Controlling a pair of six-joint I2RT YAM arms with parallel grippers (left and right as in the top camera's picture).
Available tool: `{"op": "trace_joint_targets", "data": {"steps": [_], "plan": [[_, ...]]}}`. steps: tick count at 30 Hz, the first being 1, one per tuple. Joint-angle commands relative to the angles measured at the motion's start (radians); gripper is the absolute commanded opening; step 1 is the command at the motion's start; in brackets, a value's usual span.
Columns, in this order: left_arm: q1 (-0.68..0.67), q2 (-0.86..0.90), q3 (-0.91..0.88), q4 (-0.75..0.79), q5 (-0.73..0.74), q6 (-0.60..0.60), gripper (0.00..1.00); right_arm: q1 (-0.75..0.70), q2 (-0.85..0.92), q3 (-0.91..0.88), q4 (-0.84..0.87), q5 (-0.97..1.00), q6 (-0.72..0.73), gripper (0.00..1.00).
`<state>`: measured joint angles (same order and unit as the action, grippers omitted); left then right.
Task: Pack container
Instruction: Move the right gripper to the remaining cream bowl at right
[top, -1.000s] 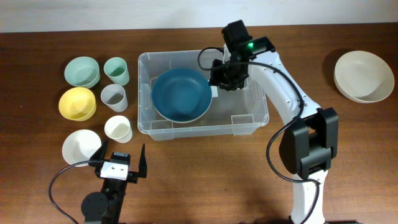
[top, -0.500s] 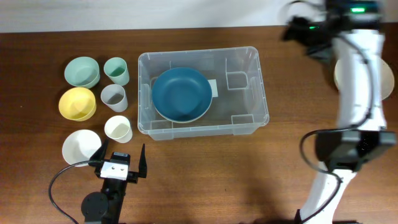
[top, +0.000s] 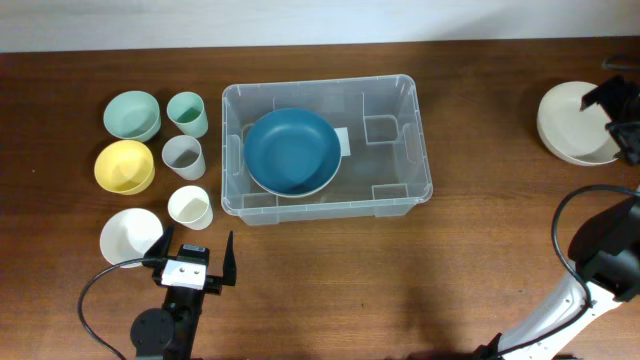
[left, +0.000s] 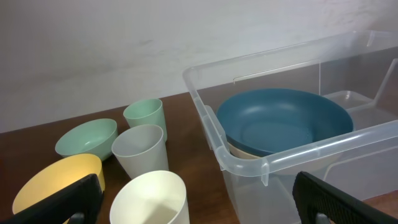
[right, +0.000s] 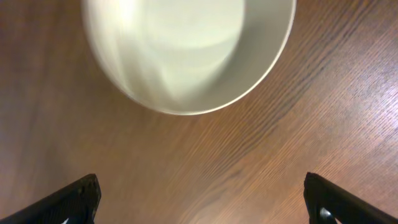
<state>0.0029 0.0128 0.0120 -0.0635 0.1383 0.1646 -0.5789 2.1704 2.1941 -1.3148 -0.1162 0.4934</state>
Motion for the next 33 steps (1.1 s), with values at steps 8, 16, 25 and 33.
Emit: {"op": "trace_joint_targets", "data": {"steps": [8,16,25,33], "plan": [[0.006,-0.007,-0.003,-0.005,-0.004,0.010,1.00,-0.070,0.000,-0.227,0.169,0.020,0.173,0.99],[0.007,-0.007,-0.003,-0.005,-0.004,0.010,1.00,-0.075,0.052,-0.261,0.249,0.025,0.269,0.99],[0.007,-0.007,-0.003,-0.005,-0.004,0.010,1.00,-0.076,0.138,-0.261,0.275,0.026,0.301,0.99],[0.006,-0.007,-0.003,-0.005,-0.004,0.010,0.99,-0.076,0.160,-0.261,0.306,0.035,0.301,0.92]]}}
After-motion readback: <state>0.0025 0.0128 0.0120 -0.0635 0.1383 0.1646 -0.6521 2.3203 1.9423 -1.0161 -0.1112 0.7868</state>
